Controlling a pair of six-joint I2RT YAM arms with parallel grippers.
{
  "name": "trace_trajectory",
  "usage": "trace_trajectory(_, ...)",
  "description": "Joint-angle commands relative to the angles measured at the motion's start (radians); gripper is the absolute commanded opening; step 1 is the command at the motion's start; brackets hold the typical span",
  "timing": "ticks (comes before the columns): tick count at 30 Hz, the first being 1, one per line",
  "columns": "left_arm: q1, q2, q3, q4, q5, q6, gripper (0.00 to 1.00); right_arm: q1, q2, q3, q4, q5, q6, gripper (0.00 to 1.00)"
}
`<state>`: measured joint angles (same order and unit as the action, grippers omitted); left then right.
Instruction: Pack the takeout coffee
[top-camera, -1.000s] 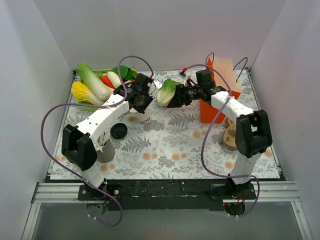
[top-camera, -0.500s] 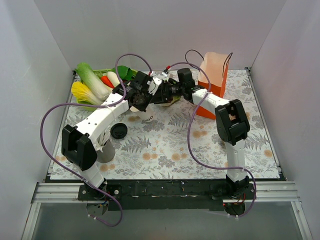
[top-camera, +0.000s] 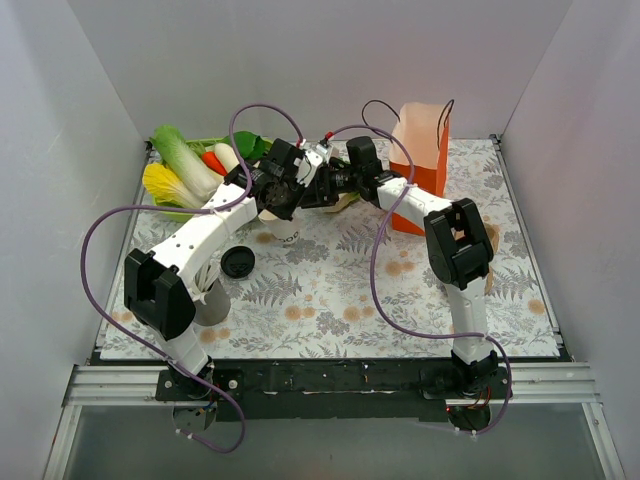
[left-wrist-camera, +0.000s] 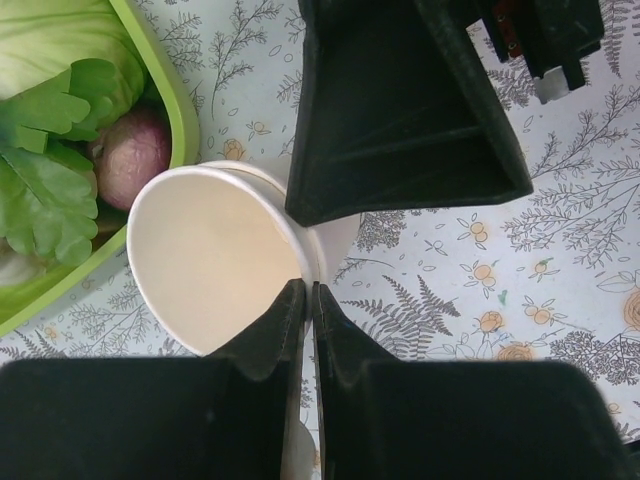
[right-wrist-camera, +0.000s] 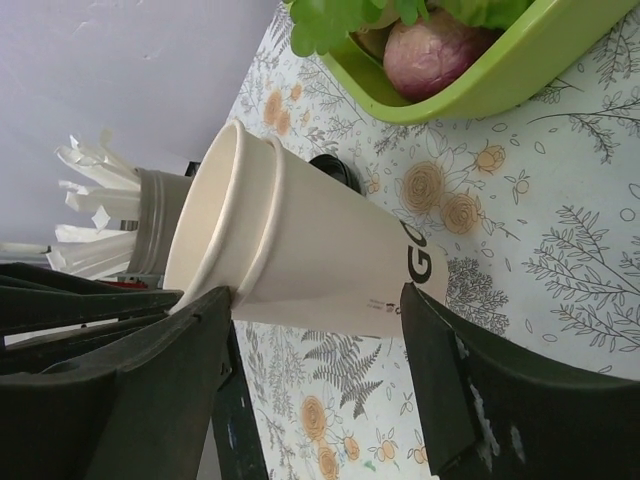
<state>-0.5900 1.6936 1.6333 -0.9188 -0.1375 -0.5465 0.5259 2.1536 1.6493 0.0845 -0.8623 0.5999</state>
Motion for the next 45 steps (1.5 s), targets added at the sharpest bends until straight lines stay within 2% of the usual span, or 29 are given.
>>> trace_trajectory(1, -0.001, -0.018, 0.046, 0.023, 0.009, 0.005, 0.0, 0.006, 0.029, 0.041, -0.083, 0.089, -0.075, 0.74)
trace_trajectory(9, 0.001, -0.014, 0.031, 0.041, -0.02, 0.02, 0.0, 0.006, 0.038, 0.029, -0.155, 0.144, -0.124, 0.73)
trace_trajectory(16, -0.001, -0.026, 0.002, 0.06, -0.054, 0.037, 0.0, 0.003, 0.015, 0.0, -0.129, 0.126, -0.131, 0.73)
trace_trajectory(20, 0.001, -0.035, -0.044, 0.099, -0.085, 0.042, 0.0, -0.004, -0.03, -0.023, -0.063, 0.048, -0.129, 0.79)
trace_trajectory(22, 0.001, -0.029, -0.05, 0.104, -0.086, 0.03, 0.0, -0.004, -0.047, -0.02, -0.057, 0.017, -0.178, 0.89)
trace_trajectory(24, 0.001, -0.02, -0.053, 0.112, -0.076, 0.022, 0.0, -0.003, -0.064, -0.014, -0.072, 0.009, -0.219, 0.93)
trace_trajectory(32, 0.016, 0.018, -0.041, 0.078, -0.016, -0.01, 0.0, -0.015, -0.147, -0.135, -0.083, 0.016, -0.288, 0.93)
trace_trajectory(33, 0.016, 0.021, -0.044, 0.072, -0.008, -0.013, 0.0, -0.017, -0.153, -0.141, -0.124, 0.016, -0.301, 0.93)
trace_trajectory(40, 0.016, 0.021, -0.072, 0.051, 0.076, -0.033, 0.2, -0.021, -0.204, -0.167, -0.167, 0.023, -0.374, 0.93)
trace_trajectory(45, 0.016, 0.02, -0.062, 0.017, 0.133, -0.03, 0.23, -0.021, -0.247, -0.235, -0.183, 0.025, -0.396, 0.93)
